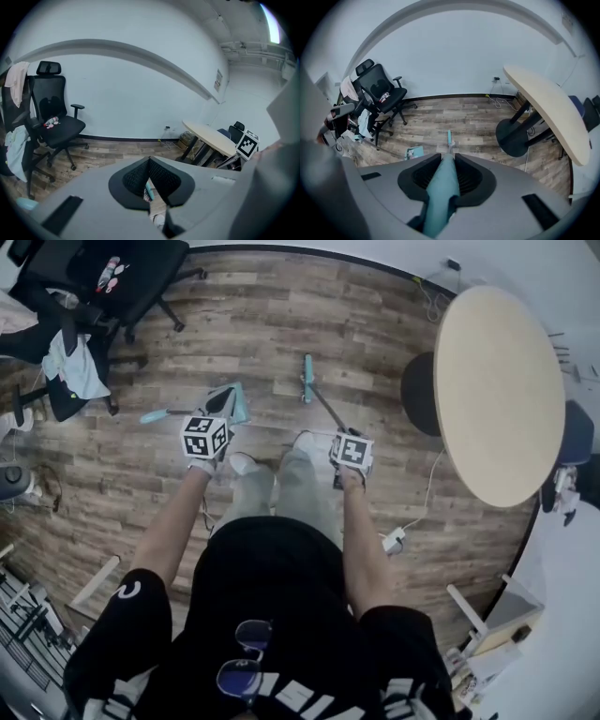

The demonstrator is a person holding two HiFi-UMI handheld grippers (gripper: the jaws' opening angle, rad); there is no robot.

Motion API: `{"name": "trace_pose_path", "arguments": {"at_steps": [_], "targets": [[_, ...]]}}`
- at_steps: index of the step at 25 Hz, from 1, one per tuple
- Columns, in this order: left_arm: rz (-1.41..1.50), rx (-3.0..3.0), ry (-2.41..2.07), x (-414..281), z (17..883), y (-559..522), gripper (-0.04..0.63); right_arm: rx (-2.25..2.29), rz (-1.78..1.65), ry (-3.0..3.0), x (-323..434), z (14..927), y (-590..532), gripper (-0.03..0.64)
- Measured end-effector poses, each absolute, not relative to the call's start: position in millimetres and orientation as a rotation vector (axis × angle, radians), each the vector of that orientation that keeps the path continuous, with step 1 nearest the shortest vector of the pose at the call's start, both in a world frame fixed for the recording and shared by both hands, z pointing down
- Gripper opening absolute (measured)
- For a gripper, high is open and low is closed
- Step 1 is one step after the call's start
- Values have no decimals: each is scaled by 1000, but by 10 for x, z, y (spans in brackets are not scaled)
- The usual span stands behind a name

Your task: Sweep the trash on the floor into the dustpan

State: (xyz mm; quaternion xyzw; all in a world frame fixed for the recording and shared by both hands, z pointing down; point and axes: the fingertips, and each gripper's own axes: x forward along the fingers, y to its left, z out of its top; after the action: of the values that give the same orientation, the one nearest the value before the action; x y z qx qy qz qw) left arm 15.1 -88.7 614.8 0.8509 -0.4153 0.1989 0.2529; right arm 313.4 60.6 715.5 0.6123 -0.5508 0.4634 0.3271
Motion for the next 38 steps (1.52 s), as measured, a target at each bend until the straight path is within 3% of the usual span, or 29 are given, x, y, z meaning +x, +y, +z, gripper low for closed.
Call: {"name": "trace_pose_path", "arguments": {"at_steps": [11,20,38], "targets": [[587,2344,-1044,974,6287,-1127,-3,1685,1290,-1318,4076,7351,600,84],[598,2308,-1070,1009,6449,-1302,-3,1593,1209,-1183,4241,7782,467,84],[554,2197,-1192,-33,6601,-962,-3,1303,1033,-1280,3017,7890,577,84]]}}
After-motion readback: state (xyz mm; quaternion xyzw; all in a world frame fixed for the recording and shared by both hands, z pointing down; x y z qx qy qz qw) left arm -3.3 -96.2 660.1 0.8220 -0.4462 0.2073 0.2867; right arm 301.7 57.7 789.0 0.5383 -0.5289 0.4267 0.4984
